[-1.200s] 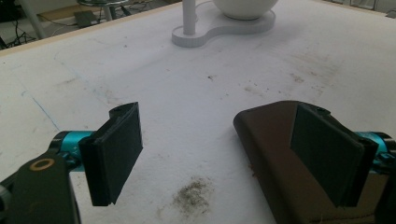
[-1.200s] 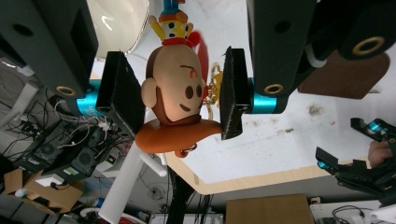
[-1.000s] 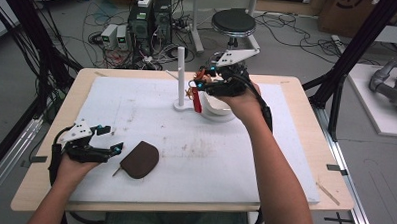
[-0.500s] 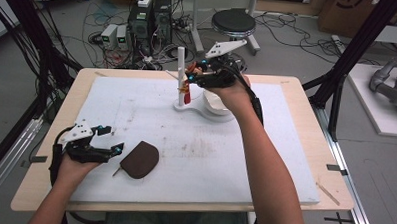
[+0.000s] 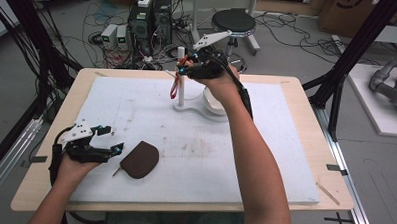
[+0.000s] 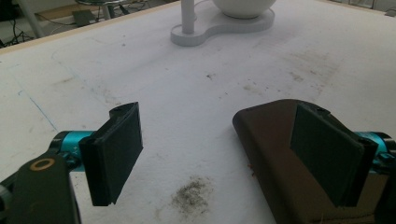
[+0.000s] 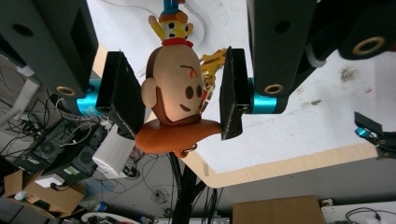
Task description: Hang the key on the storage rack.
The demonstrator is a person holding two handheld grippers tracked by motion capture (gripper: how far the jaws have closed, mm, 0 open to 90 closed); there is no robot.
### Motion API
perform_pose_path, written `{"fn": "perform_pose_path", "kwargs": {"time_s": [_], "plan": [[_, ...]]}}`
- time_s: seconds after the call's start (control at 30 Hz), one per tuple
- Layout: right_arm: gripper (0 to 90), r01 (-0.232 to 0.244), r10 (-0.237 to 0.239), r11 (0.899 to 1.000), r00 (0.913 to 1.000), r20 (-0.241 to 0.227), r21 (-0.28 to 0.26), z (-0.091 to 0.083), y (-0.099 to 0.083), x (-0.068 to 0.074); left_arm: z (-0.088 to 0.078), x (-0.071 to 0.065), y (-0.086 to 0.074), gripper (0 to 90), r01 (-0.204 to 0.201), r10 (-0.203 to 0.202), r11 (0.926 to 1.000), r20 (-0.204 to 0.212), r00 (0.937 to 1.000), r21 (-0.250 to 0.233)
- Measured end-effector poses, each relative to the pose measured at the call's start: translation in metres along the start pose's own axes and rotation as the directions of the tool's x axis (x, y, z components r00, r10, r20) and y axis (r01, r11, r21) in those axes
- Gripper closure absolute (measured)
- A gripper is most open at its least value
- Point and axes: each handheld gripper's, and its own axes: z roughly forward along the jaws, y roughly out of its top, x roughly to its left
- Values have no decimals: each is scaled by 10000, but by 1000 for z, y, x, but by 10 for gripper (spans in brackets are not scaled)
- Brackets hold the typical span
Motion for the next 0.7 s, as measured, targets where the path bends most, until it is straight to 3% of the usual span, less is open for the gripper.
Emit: {"fn": "perform_pose_path", "kwargs": {"time_s": [0.47, 0.57, 0.7], "plan": [[515, -527, 510, 9981, 9972, 546, 306, 7, -5, -13, 0, 1, -1, 173, 14, -14, 10000, 31, 10000, 31], [343, -870, 843, 9960, 9911, 1026, 220, 8, -6, -12, 0, 1, 0, 173, 8, -8, 10000, 31, 10000, 31], [311, -881, 879, 9961, 9888, 1210, -42, 0, -4, -13, -1, 1, -1, 173, -3, 3, 10000, 28, 10000, 27]]}}
